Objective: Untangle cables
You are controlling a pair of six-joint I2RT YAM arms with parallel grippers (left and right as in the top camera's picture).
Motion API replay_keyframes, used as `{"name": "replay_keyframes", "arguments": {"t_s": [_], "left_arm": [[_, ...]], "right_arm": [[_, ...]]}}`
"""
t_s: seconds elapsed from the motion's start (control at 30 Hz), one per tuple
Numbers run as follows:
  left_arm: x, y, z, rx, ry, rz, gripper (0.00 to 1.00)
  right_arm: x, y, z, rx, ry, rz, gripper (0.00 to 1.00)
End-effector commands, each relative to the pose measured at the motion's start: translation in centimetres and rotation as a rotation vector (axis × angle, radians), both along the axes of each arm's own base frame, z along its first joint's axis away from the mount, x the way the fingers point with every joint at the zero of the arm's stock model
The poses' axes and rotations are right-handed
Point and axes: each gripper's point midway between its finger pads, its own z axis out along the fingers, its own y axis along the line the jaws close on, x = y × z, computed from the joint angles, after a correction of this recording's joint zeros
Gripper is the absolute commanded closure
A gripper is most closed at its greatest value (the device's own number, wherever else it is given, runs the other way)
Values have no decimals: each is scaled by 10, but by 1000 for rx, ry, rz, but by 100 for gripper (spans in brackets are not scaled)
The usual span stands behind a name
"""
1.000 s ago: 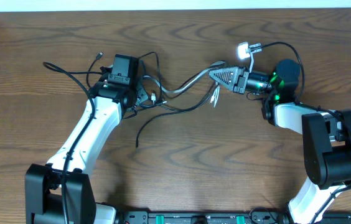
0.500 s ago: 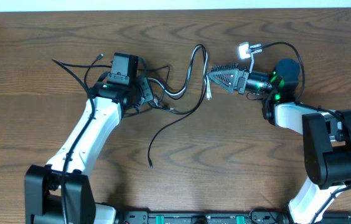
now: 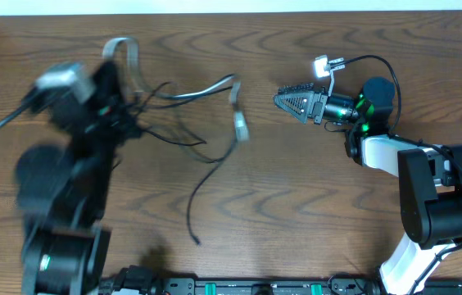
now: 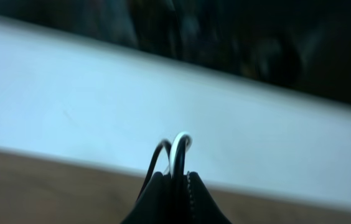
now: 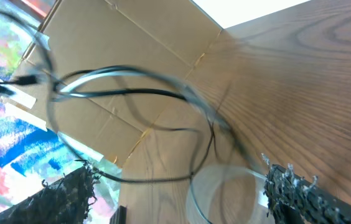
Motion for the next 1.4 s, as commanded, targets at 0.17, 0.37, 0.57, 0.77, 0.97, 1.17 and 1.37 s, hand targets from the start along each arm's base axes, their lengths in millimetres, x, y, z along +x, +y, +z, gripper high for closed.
{"name": "replay_keyframes", "arguments": {"t_s": [0.17,0.37,0.57,0.77,0.97,1.17,1.37], "left_arm": [[-33,48,24,20,-76,229,92],[-4,36,1,28,8,166,93],[24,5,-15,10,60,-4,93],[35,-23,-9,-18,26,-160,93],[36,-47,-4,-76,13,-303,93],[34,-57,-2,-107,12,-365,93],[34,-57,-2,-111,11,-369,92]], "right_arm": [[1,-1,2,-4,-27,-3,13],[1,-1,2,-4,-27,-3,12],[-7,5,2,-30,-136,43,4],[-32,39,2,-66,-374,153,1],[-45,83,2,-93,-533,147,1],[-61,108,3,-96,-611,176,1],[-68,111,3,-88,-631,206,1]]}}
